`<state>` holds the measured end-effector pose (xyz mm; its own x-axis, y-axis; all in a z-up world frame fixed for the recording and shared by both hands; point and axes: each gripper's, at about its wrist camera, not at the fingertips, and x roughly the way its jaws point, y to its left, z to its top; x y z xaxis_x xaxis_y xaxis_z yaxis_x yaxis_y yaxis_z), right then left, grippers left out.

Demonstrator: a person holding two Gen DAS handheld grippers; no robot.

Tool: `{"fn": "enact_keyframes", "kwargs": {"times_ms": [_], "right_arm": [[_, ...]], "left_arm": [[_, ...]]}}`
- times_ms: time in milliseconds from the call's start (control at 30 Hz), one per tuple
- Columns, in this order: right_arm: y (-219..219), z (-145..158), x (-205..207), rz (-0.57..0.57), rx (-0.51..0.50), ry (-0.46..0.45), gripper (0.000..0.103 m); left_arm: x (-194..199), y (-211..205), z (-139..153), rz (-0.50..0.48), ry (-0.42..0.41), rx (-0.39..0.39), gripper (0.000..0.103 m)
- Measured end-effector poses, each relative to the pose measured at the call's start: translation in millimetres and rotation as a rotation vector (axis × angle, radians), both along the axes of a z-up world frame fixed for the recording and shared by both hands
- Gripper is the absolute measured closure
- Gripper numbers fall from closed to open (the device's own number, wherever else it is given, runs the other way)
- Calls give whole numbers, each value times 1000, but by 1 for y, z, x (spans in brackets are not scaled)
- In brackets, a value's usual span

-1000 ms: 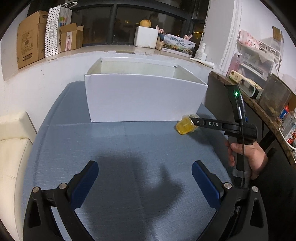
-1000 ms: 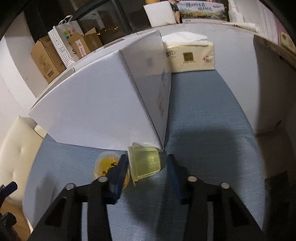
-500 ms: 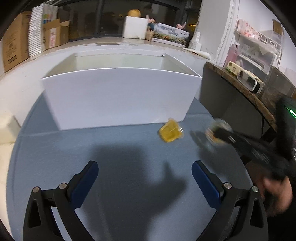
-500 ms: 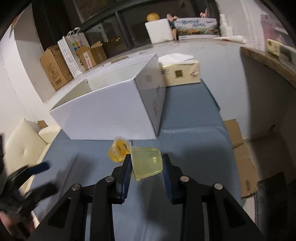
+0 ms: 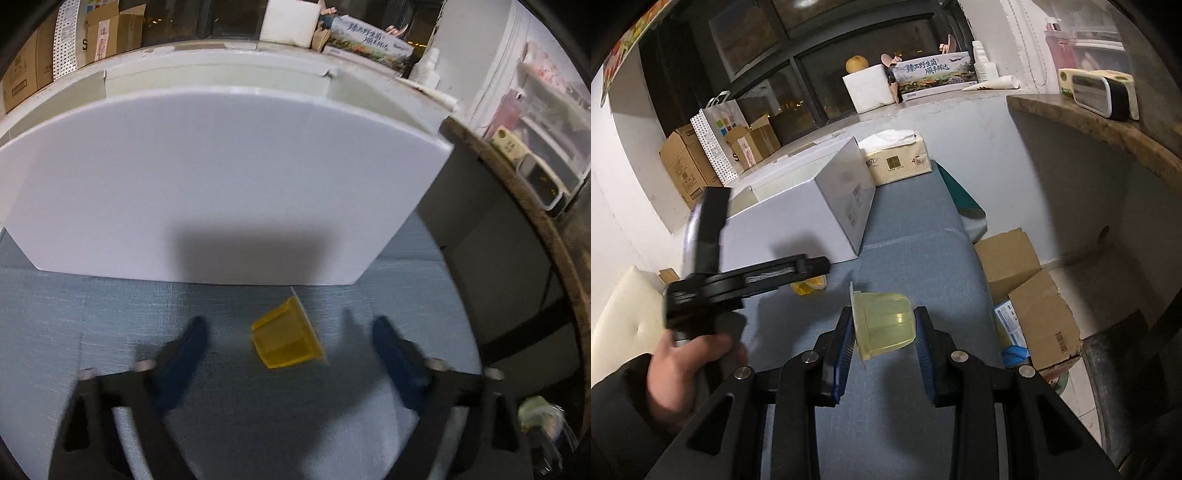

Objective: Organize snacks
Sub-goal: 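Grasp the clear jelly cup with the right gripper while the left grasps the last yellow cup, then drop both jelly cups into the white box from both grippers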

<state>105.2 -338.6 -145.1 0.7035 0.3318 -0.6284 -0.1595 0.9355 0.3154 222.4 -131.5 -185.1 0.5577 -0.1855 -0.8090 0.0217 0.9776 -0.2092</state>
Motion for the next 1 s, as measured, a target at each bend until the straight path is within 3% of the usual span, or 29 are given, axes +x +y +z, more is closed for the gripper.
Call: {"fn": "enact_keyframes", "kwargs": {"times_ms": [100, 233, 633, 1000], "right_arm": [[2, 1, 0, 8, 3, -7, 69], [8, 2, -2, 23, 11, -17, 69], [48, 3, 1, 96, 19, -21, 69], [117, 23, 16, 217, -8, -62, 69]], "left_arm": [[1, -2, -4, -19, -9, 18, 56], [-4, 10, -5, -45, -20, -16, 65], [-84, 56, 36, -130, -213, 45, 69], [-112, 124, 70, -57, -303, 16, 69]]}}
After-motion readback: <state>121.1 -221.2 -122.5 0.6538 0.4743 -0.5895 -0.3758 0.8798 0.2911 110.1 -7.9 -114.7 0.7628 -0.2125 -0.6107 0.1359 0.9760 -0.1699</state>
